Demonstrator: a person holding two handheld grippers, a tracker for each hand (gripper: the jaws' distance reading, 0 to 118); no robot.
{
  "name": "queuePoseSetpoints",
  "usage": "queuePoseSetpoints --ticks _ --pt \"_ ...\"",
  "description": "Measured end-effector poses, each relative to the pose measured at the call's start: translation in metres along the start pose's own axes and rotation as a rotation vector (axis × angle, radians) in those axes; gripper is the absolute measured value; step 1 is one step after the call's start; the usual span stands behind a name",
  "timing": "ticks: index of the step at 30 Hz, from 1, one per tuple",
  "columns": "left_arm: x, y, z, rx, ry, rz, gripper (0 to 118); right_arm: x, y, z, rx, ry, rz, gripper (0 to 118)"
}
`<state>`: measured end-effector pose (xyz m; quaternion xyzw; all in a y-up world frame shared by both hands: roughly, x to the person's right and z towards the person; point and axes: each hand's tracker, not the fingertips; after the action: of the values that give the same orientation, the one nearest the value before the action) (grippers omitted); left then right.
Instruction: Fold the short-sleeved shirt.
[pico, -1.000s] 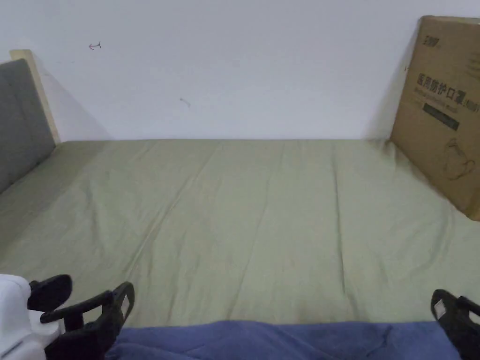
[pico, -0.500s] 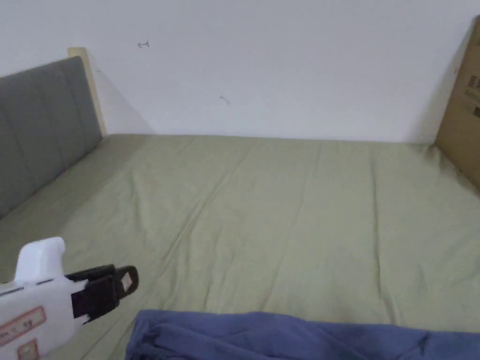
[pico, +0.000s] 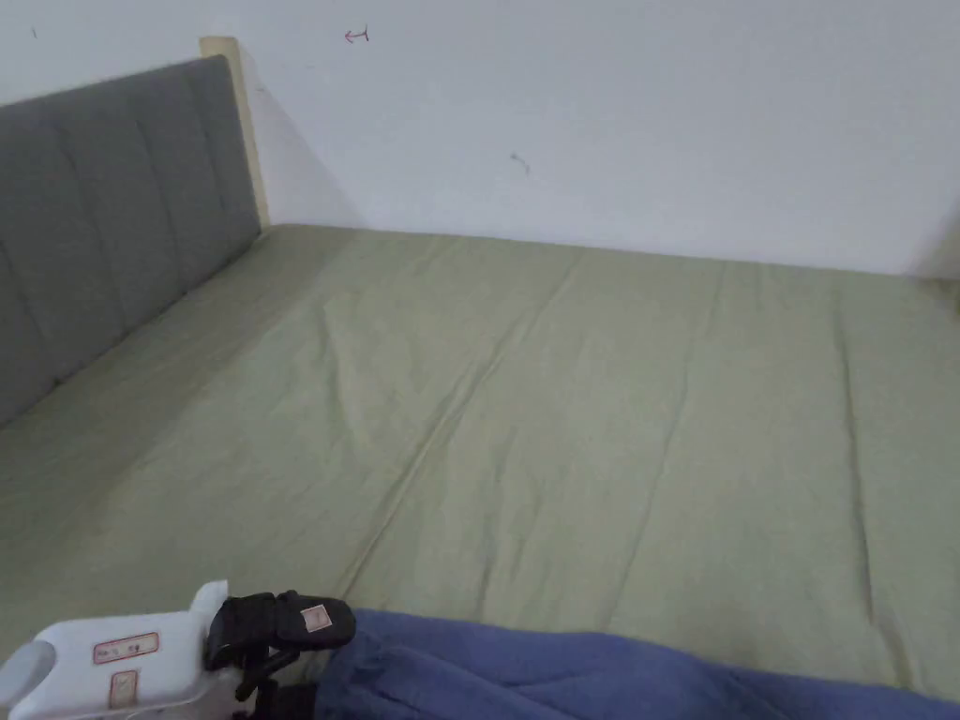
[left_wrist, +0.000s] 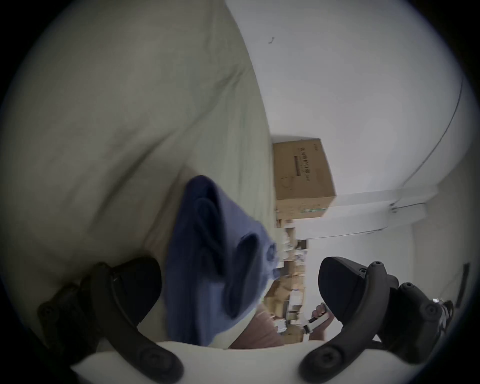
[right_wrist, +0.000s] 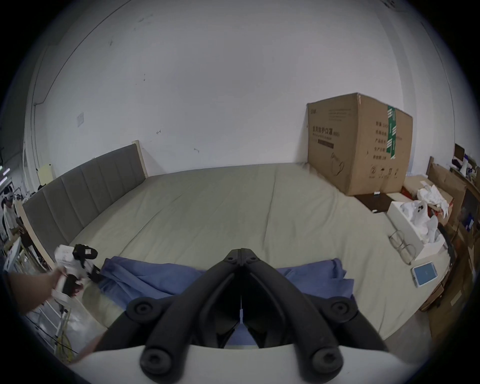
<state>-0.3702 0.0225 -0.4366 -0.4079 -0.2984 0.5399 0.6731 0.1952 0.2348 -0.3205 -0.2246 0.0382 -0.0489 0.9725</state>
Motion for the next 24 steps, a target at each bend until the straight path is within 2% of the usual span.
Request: queuePoseSetpoints --ticks 1,4,5,6,7,8,9,11,13,15,16,19,20,21,24 --pt "0.003 0.004 -0.009 0.023 -0.12 -0.023 118 0.004 0.001 -0.002 -0.008 0.006 -0.015 0" --pt "-0.011 0.014 -0.038 -0.083 -0.13 0.051 118 -0.002 0.001 -0.013 -0.05 0.007 -0.05 0" --pt "-0.007 0.017 -0.044 -0.105 -0.086 -0.069 118 0.002 -0.002 -0.015 -0.066 0.013 -0.071 0" --pt "-0.004 0.017 -0.047 -0.107 -0.046 -0.125 108 0.002 -0.003 -0.017 -0.076 0.018 -0.085 0" --pt "0.001 0.001 -0.053 -0.081 0.045 -0.182 78 0.001 -0.003 -0.019 -0.081 0.021 -0.092 0" --pt "-0.001 -0.005 -0.06 -0.073 0.169 -0.217 23 0.002 -0.005 -0.02 -0.086 0.023 -0.098 0" --pt "-0.009 -0.01 -0.068 -0.076 0.364 -0.227 9 0.002 -0.006 -0.02 -0.091 0.023 -0.101 0" --pt "-0.003 -0.014 -0.059 0.004 0.153 -0.113 9 0.003 -0.008 -0.021 -0.108 0.024 -0.105 0" --pt "0.032 -0.013 -0.051 -0.052 0.359 -0.271 10 0.006 -0.01 -0.021 -0.132 0.022 -0.11 0" --pt "0.068 -0.02 -0.038 -0.075 0.425 -0.433 10 0.01 -0.008 -0.02 -0.151 0.035 -0.106 0" --pt "0.094 -0.023 -0.029 -0.072 0.525 -0.511 10 0.013 -0.007 -0.02 -0.151 0.043 -0.099 0" --pt "0.14 -0.054 -0.027 -0.04 1.042 -0.838 10 0.013 -0.006 -0.013 -0.131 0.046 -0.09 0" --pt "0.145 -0.059 -0.033 -0.067 1.154 -0.953 10 0.015 -0.007 -0.011 -0.122 0.05 -0.097 0" --pt "0.15 -0.066 -0.039 -0.098 1.181 -0.995 10 0.018 -0.009 -0.009 -0.116 0.053 -0.108 0" --pt "0.164 -0.073 -0.072 -0.118 0.759 -0.671 11 0.026 -0.016 -0.005 -0.127 0.064 -0.151 0"
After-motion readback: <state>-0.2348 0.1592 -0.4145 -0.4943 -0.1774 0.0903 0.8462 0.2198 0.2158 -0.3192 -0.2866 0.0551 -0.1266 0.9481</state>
